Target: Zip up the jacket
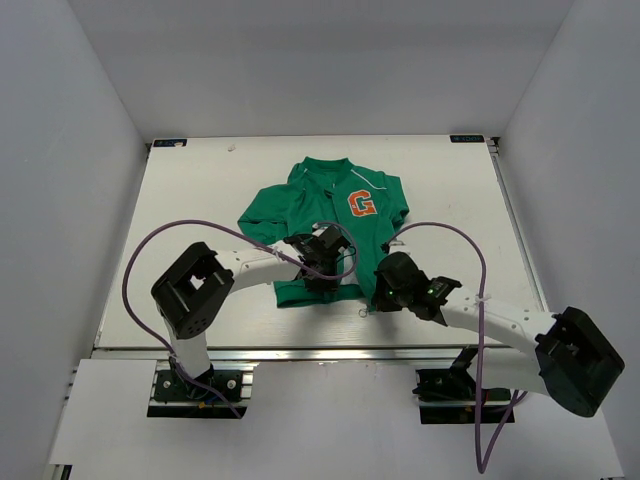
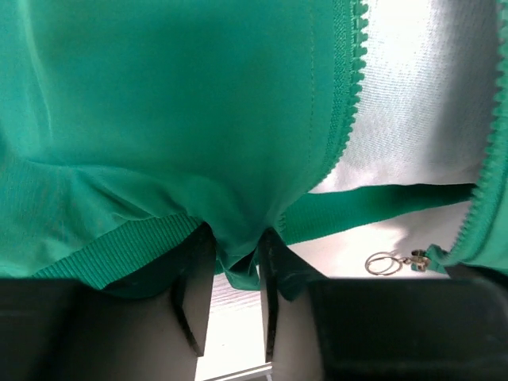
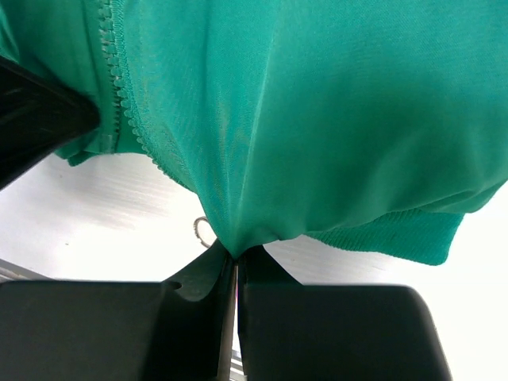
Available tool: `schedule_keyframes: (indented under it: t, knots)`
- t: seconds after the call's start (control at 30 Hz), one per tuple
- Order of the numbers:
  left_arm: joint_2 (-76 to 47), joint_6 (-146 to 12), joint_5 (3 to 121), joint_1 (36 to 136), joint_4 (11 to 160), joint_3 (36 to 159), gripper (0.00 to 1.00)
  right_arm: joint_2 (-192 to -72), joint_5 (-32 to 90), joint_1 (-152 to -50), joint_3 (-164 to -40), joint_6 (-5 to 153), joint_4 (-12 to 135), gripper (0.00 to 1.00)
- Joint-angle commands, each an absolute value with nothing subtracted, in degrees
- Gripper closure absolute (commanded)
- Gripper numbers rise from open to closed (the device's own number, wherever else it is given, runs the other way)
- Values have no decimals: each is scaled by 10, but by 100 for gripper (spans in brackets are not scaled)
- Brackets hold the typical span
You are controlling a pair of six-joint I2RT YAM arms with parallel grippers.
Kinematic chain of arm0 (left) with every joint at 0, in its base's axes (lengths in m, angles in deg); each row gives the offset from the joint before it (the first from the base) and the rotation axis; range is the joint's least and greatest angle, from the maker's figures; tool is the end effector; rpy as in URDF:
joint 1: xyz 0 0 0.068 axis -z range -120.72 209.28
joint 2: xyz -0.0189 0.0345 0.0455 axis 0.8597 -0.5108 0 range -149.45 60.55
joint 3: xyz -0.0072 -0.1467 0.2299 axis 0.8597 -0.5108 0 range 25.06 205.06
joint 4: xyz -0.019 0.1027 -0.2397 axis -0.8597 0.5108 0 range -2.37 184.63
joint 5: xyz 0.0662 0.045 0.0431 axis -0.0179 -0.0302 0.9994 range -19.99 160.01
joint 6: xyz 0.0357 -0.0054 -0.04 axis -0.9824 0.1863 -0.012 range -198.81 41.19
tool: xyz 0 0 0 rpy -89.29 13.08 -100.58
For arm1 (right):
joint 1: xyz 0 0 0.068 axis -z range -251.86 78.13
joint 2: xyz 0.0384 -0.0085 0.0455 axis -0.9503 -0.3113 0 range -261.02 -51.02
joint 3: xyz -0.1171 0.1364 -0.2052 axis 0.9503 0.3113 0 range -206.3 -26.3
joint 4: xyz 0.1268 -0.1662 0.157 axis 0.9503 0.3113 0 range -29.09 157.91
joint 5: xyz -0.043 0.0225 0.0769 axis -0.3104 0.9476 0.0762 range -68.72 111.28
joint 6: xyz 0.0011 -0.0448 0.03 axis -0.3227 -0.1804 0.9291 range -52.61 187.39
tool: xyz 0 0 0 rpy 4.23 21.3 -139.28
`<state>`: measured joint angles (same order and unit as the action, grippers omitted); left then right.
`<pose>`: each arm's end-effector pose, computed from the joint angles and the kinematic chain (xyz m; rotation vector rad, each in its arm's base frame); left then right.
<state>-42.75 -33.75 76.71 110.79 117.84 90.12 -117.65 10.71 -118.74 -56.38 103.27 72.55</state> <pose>0.2214 -0.2718 0.1642 0.1260 2.7884 -0.2877 0.1556 0.1565 0.1769 -0.1482 2.4377 0.4470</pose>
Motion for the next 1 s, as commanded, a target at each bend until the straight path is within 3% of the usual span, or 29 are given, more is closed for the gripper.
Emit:
schedule_keyframes:
  t: [0.0, 0.43, 0.87, 0.97]
  knots:
    - [-418, -341, 778, 1112, 1193, 919, 65, -1190, 105, -1184, -560, 1039, 706, 100]
    - [-325, -369, 771, 1113, 1242, 898, 62, -1250, 135, -1139, -574, 1023, 683, 100]
    - [-322, -383, 738, 1113, 1230, 858, 58, -1265, 161, -1109, -571, 1008, 671, 100]
    - [-329, -389, 717, 1113, 1216, 857, 53, -1262, 165, -1109, -568, 1006, 668, 100]
